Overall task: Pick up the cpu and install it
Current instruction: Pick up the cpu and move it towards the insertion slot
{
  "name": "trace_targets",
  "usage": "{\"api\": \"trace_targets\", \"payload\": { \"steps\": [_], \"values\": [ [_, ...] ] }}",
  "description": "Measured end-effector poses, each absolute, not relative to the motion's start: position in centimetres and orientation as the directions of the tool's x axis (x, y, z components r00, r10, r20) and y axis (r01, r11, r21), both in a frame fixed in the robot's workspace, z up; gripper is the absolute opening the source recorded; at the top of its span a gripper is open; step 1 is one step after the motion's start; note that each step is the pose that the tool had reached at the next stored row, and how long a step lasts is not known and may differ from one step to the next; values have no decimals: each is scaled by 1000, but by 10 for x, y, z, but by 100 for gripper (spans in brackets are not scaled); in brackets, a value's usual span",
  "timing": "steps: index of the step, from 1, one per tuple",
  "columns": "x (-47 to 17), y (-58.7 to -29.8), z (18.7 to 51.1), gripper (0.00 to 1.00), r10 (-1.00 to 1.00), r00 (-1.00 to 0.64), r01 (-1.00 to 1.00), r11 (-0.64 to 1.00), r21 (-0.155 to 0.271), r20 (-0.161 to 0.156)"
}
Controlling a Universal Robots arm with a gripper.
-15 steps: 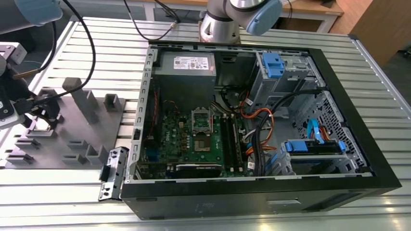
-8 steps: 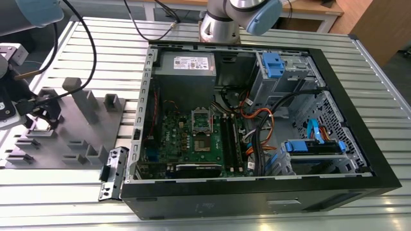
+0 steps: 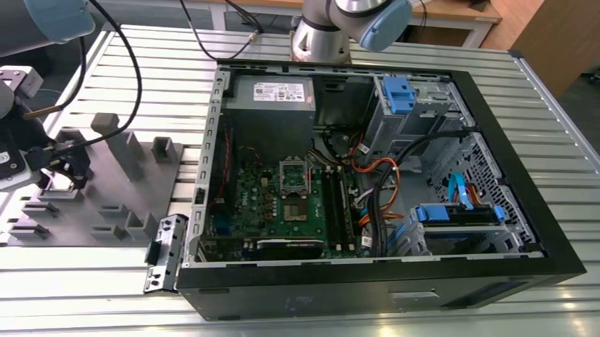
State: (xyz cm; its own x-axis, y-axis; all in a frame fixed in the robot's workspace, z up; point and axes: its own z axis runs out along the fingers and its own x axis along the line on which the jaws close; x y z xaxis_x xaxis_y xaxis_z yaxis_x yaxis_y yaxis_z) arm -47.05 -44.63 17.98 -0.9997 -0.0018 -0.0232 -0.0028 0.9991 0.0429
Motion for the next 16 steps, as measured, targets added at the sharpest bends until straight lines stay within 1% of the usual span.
{"api": "trace_targets", "payload": {
  "steps": [7,8,9,10,11,16],
  "values": [
    [-471,-446,179,65,-2,-1000,-3,999,43,-23],
    [-471,-446,179,63,-2,-1000,-3,999,43,-23],
    [-471,-446,179,57,-2,-1000,-3,999,43,-23],
    [-471,-446,179,57,-2,-1000,-3,999,43,-23],
    [-471,-446,179,51,-2,-1000,-3,999,43,-23],
    [-471,-446,179,51,-2,-1000,-3,999,43,-23]
  ]
}}
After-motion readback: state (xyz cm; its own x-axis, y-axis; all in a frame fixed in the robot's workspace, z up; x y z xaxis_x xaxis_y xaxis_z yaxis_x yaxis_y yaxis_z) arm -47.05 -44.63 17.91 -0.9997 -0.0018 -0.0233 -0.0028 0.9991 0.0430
